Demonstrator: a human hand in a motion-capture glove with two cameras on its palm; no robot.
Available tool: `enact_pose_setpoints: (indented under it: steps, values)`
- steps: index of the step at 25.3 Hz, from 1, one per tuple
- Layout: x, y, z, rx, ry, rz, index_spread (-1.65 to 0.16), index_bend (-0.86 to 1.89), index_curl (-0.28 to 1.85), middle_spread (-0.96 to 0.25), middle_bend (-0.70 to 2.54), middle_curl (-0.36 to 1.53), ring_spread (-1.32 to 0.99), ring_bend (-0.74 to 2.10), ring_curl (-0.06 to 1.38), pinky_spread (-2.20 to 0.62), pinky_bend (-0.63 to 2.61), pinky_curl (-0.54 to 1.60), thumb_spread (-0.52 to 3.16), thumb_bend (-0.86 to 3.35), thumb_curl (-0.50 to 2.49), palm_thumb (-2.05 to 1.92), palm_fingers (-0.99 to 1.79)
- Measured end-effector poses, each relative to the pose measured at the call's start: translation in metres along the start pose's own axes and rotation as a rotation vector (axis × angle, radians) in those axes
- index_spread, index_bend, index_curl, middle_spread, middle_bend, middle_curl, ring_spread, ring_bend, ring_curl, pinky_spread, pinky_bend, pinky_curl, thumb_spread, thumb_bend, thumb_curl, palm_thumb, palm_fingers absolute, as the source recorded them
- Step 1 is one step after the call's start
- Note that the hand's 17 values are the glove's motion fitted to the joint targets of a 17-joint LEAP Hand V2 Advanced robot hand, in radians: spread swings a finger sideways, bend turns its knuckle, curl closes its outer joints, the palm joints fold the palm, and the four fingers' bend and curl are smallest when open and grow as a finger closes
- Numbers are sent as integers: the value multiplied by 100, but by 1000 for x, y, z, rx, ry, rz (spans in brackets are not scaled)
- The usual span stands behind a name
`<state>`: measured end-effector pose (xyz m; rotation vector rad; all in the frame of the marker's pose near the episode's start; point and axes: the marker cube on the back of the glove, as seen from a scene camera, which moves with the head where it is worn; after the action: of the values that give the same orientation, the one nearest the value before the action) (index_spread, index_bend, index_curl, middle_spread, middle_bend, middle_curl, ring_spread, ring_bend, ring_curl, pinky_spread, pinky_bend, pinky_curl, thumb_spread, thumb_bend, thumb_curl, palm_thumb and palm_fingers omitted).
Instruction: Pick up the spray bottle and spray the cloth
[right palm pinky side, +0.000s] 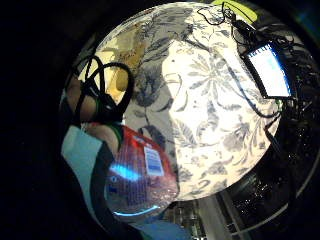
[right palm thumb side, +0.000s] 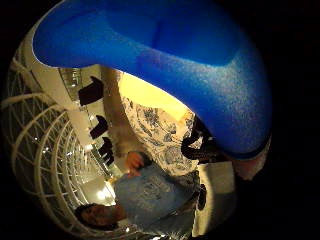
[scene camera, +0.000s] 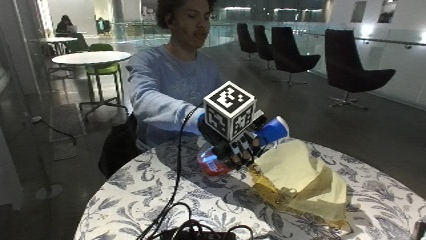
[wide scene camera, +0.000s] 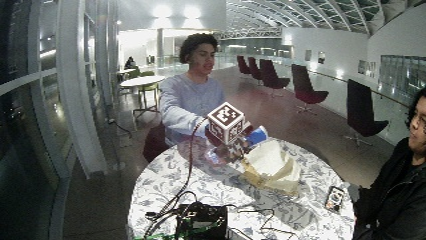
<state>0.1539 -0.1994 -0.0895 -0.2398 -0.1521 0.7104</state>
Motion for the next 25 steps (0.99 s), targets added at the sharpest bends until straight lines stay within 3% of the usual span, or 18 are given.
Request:
enact_pose_setpoints:
  steps: [17, 22, 25]
  values:
    - [-12, 1, 6, 26, -51, -51, -25, 8, 18, -7, 32, 44, -7, 62, 39, 0, 44, 37, 82, -3, 55, 94, 109]
    - [-35, 13, 5, 149, -188, -164, -25, 8, 18, -7, 32, 45, -7, 62, 40, 0, 44, 37, 82, -3, 56, 94, 109]
    - [-77, 35, 5, 301, -378, -358, -25, 8, 18, -7, 32, 45, -7, 62, 40, 0, 44, 37, 82, -3, 56, 94, 109]
